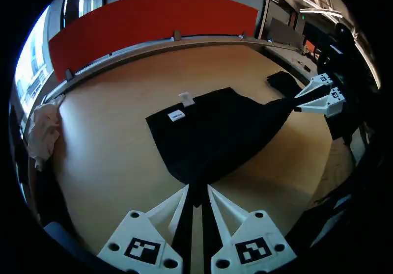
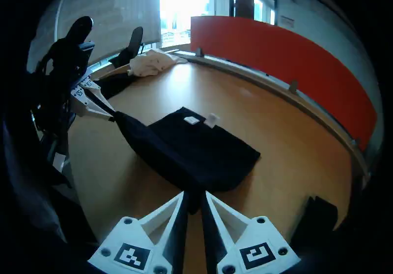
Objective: Fold towel
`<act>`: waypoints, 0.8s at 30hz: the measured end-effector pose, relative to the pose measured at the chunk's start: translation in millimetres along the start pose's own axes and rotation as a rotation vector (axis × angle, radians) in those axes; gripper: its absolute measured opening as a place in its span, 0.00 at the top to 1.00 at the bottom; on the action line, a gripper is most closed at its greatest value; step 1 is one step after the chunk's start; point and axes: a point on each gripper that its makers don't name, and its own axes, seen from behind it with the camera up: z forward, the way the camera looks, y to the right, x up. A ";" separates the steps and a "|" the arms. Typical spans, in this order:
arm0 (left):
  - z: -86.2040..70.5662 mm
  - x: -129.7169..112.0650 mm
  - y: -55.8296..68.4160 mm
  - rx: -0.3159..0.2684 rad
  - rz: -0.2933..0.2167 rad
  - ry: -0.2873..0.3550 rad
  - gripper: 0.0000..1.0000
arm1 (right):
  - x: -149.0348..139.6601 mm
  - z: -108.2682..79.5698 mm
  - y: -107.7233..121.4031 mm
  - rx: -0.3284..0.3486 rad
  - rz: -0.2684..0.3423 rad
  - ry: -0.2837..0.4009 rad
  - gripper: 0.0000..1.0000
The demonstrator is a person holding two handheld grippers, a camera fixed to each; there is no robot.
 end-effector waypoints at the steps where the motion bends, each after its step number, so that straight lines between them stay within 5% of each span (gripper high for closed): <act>1: -2.0 1.0 0.7 -0.001 -0.001 0.000 0.89 | 0.7 -1.6 -0.5 0.000 -0.002 0.000 0.84; 24: -41.3 14.5 12.9 -0.027 0.013 0.004 0.89 | 10.6 -33.3 -17.4 0.023 -0.017 -0.003 0.84</act>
